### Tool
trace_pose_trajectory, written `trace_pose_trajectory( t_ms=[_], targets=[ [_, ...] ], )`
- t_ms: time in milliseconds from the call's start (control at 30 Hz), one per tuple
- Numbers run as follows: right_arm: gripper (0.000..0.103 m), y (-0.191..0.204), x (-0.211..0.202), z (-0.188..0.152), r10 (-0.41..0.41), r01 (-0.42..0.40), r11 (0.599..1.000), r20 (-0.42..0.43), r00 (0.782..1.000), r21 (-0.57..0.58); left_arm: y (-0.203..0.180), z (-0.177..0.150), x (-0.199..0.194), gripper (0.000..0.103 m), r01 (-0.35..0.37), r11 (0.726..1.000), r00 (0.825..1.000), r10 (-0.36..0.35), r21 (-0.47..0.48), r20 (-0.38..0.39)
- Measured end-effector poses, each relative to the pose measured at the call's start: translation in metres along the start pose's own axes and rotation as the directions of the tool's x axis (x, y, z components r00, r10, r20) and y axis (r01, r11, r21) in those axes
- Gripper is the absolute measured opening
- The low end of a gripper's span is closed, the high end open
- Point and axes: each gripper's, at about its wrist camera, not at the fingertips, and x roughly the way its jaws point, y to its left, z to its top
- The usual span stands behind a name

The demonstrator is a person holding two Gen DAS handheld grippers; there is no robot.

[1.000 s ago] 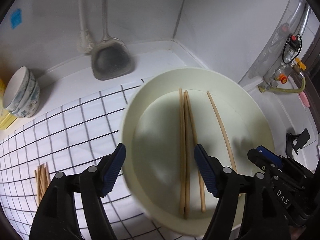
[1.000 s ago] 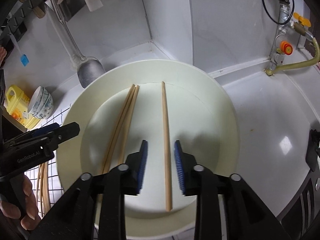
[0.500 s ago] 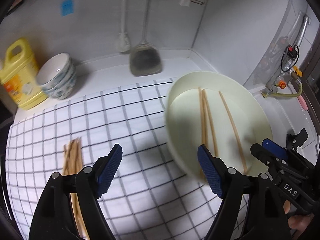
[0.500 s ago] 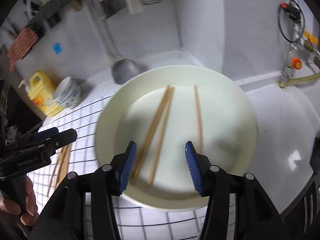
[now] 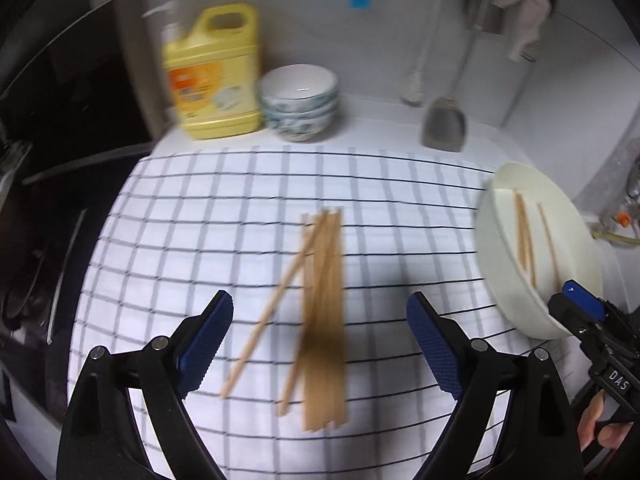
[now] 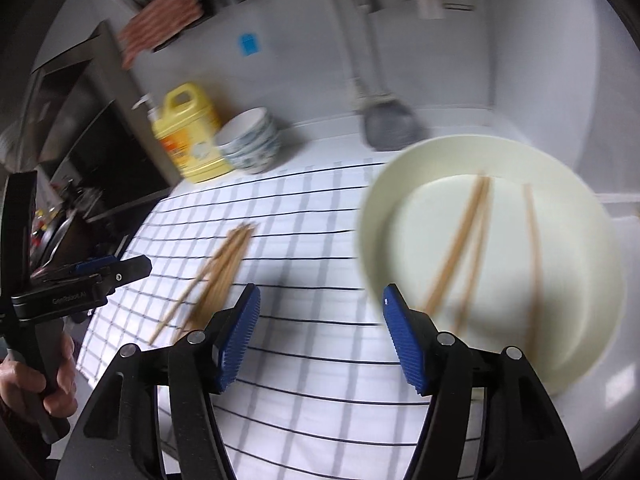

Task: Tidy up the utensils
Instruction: 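Move the open right tool back to the chopstick pile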

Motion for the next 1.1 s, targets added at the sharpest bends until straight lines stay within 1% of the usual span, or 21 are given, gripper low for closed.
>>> trace_pose_trajectory(
  t_ms=[67, 167, 233, 333, 467, 533, 567, 600, 700, 800, 900, 967, 1100],
  targets=[
    [0.061, 0.014, 0.006, -0.001, 0.027, -0.027, 1.0, -0.017, 0.999, -0.015, 0.021, -0.005, -0.003, 0.087, -0.037, 0.999, 0.999, 0.037, -0.033, -0.006],
    [0.061, 0.036, 0.015, -0.004, 0.048, -0.05, 0.997, -0.045, 0.998, -0.052, 0.049, -0.01, -0.009, 0.087, -0.059, 0.995, 0.998, 0.059, -0.079, -0.008],
    [0.063, 0.048, 0.022, -0.007, 0.047, -0.051, 0.997, -0.063, 0.997, -0.065, 0.061, -0.013, -0.01, 0.087, -0.067, 0.994, 0.998, 0.066, -0.084, -0.006],
    [0.063, 0.06, 0.036, -0.011, 0.037, -0.042, 0.998, -0.091, 0.995, -0.054, 0.075, -0.015, -0.006, 0.087, -0.078, 0.995, 0.997, 0.078, -0.061, -0.009],
    [0.063, 0.074, 0.053, -0.02, -0.016, 0.012, 0.999, -0.118, 0.993, -0.037, 0.086, -0.016, 0.013, 0.087, -0.043, 0.999, 0.999, 0.044, 0.016, -0.024],
    [0.063, 0.082, 0.061, -0.025, -0.044, 0.044, 0.999, -0.127, 0.991, 0.001, 0.088, -0.015, 0.026, 0.087, -0.014, 0.998, 0.999, 0.017, 0.066, -0.051],
    [0.063, 0.085, 0.063, -0.028, -0.054, 0.057, 0.998, -0.128, 0.99, 0.019, 0.087, -0.015, 0.031, 0.087, 0.007, 0.997, 0.999, -0.002, 0.083, -0.053],
    [0.063, 0.088, 0.065, -0.03, -0.065, 0.069, 0.997, -0.129, 0.99, 0.027, 0.088, -0.015, 0.035, 0.087, 0.03, 0.994, 0.998, -0.024, 0.107, -0.049],
    [0.063, 0.099, 0.07, -0.039, -0.124, 0.13, 0.99, -0.122, 0.985, 0.049, 0.087, -0.014, 0.05, 0.087, 0.061, 0.983, 0.998, -0.055, 0.173, -0.039],
    [0.063, 0.105, 0.069, -0.047, -0.173, 0.18, 0.981, -0.096, 0.98, 0.072, 0.089, -0.012, 0.062, 0.087, 0.114, 0.973, 0.993, -0.11, 0.198, -0.03],
    [0.063, 0.108, 0.072, -0.053, -0.218, 0.225, 0.97, -0.078, 0.973, 0.095, 0.089, -0.011, 0.072, 0.087, 0.14, 0.963, 0.99, -0.139, 0.229, -0.021],
    [0.063, 0.109, 0.074, -0.055, -0.234, 0.241, 0.964, -0.073, 0.97, 0.114, 0.087, -0.013, 0.077, 0.087, 0.149, 0.955, 0.989, -0.149, 0.255, -0.021],
    [0.063, 0.109, 0.083, -0.059, -0.253, 0.26, 0.956, -0.067, 0.965, 0.137, 0.085, -0.019, 0.085, 0.087, 0.146, 0.943, 0.989, -0.144, 0.298, -0.028]
  ],
)
